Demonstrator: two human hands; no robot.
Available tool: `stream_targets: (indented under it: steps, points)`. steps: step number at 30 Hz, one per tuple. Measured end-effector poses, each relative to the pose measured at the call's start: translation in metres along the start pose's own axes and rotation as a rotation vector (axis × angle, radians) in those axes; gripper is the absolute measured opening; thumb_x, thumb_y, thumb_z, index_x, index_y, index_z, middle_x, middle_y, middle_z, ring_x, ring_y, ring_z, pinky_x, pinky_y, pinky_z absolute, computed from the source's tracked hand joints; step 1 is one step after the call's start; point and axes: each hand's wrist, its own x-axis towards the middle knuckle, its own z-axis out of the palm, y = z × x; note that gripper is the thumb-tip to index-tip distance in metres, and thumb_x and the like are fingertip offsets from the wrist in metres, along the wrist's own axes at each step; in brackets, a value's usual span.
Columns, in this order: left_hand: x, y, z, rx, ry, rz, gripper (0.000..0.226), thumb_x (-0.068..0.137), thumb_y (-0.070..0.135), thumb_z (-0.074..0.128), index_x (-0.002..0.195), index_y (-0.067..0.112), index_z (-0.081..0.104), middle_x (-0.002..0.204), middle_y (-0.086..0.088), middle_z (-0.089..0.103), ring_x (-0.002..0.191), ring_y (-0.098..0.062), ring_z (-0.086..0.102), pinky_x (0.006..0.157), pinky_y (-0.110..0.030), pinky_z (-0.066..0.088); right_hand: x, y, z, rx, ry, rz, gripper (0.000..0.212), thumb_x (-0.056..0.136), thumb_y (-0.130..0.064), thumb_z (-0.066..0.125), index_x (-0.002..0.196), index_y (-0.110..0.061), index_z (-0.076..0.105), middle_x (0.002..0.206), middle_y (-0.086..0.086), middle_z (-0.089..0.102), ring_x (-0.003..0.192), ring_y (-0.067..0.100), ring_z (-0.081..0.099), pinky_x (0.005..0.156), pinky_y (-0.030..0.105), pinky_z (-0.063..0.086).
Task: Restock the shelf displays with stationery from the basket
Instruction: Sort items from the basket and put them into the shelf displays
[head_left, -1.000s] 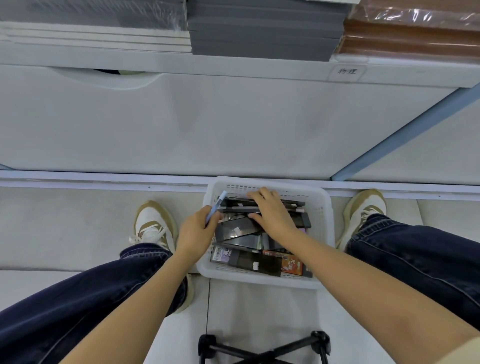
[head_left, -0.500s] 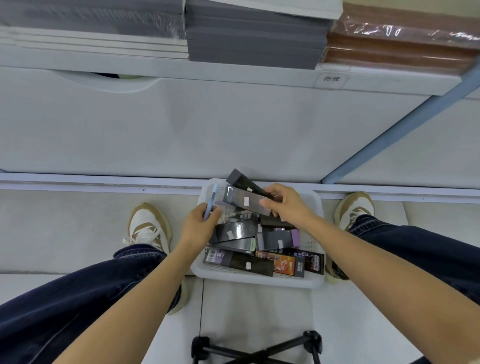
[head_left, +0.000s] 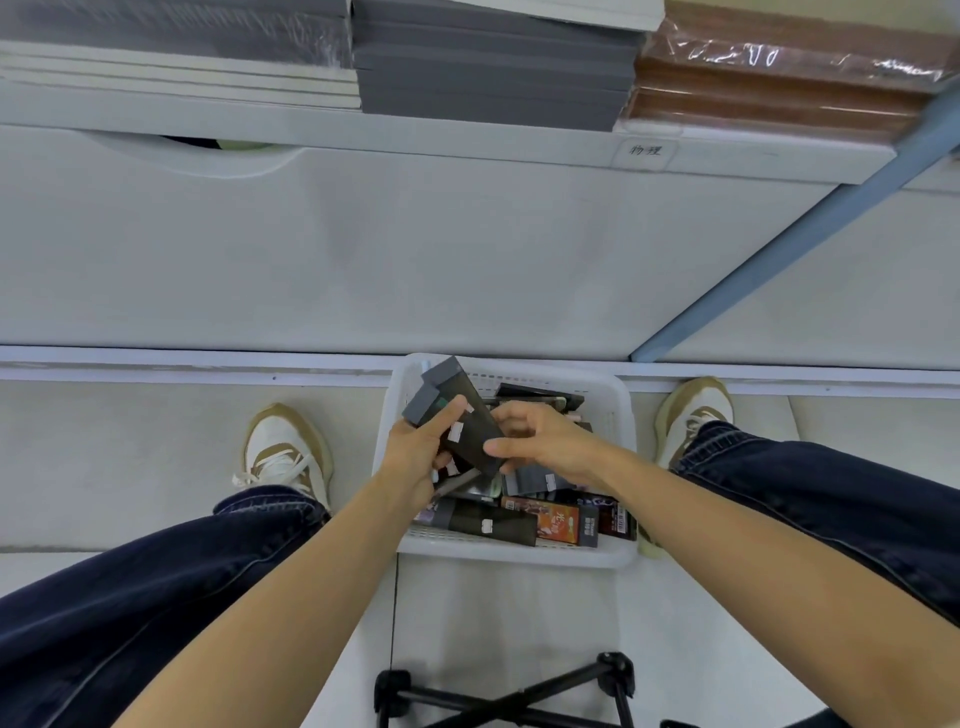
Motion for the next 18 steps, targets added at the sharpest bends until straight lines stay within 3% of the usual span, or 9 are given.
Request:
stream_targets:
  steps: [2,5,8,11,14,16,18]
  points:
    - [-0.002,0.001,0.001,-0.044,-0.032,0.011,0.031,0.083,0.023,0.075,0.106,0.004,0.066,0.087,-0.010,0.070,0.067,-0.018,0.057,0.051,-0.023,0.046,0.001,0.000,-0.001,-0.004,-0.048,0.017,0.033,0.085,-0.004,0.070,0.115,-0.015,0.060,0.105,0.006,0.070,0.094,0.018,0.070,0.072,0.021,0.056]
    - [-0.001,0.006,-0.004,0.004,0.007,0.088,0.021,0.084,0.022,0.073,0.099,0.009,0.065,0.075,-0.003,0.073,0.058,-0.008,0.064,0.043,-0.017,0.046,0.001,-0.001,-0.012,-0.217,-0.023,0.045,0.035,0.081,-0.003,0.073,0.110,-0.021,0.063,0.105,0.002,0.071,0.095,0.009,0.068,0.074,0.015,0.052]
    - [0.004,0.013,-0.019,0.131,0.109,0.173,0.012,0.085,0.025,0.073,0.090,0.019,0.064,0.081,0.000,0.068,0.070,-0.013,0.061,0.046,-0.015,0.046,0.001,0.007,-0.024,-0.342,0.262,0.000,0.025,0.083,-0.002,0.069,0.101,-0.018,0.065,0.099,0.003,0.070,0.089,0.016,0.069,0.077,0.024,0.057]
    - [0.006,0.018,-0.032,0.155,0.066,0.206,0.008,0.087,0.025,0.070,0.091,0.020,0.066,0.081,0.004,0.071,0.073,-0.011,0.065,0.055,-0.018,0.052,0.001,0.018,-0.031,-0.367,0.594,-0.097,0.017,0.086,0.001,0.066,0.096,-0.012,0.067,0.090,0.004,0.068,0.085,0.021,0.067,0.076,0.033,0.059]
    - [0.003,0.017,-0.037,0.155,0.047,0.189,0.011,0.087,0.029,0.070,0.094,0.021,0.068,0.075,0.009,0.073,0.065,-0.005,0.069,0.053,-0.024,0.054,0.000,0.024,-0.034,-0.632,0.700,-0.183,0.015,0.086,-0.001,0.066,0.097,-0.012,0.068,0.097,0.000,0.066,0.097,0.016,0.058,0.083,0.032,0.053]
    - [0.001,0.017,-0.041,0.151,0.029,0.157,0.016,0.087,0.031,0.071,0.097,0.018,0.068,0.077,0.004,0.074,0.068,-0.011,0.072,0.054,-0.029,0.056,0.000,0.021,-0.027,-0.854,0.667,-0.278,0.014,0.087,-0.013,0.067,0.100,-0.019,0.068,0.101,-0.009,0.060,0.103,0.008,0.046,0.086,0.028,0.045]
    - [-0.001,0.018,-0.045,0.110,-0.019,0.134,0.020,0.086,0.029,0.072,0.098,0.013,0.065,0.079,-0.005,0.074,0.074,-0.024,0.074,0.059,-0.034,0.058,0.002,0.016,-0.009,-0.890,0.418,-0.288,0.013,0.088,-0.028,0.067,0.100,-0.025,0.065,0.099,-0.016,0.058,0.097,0.002,0.049,0.087,0.025,0.044]
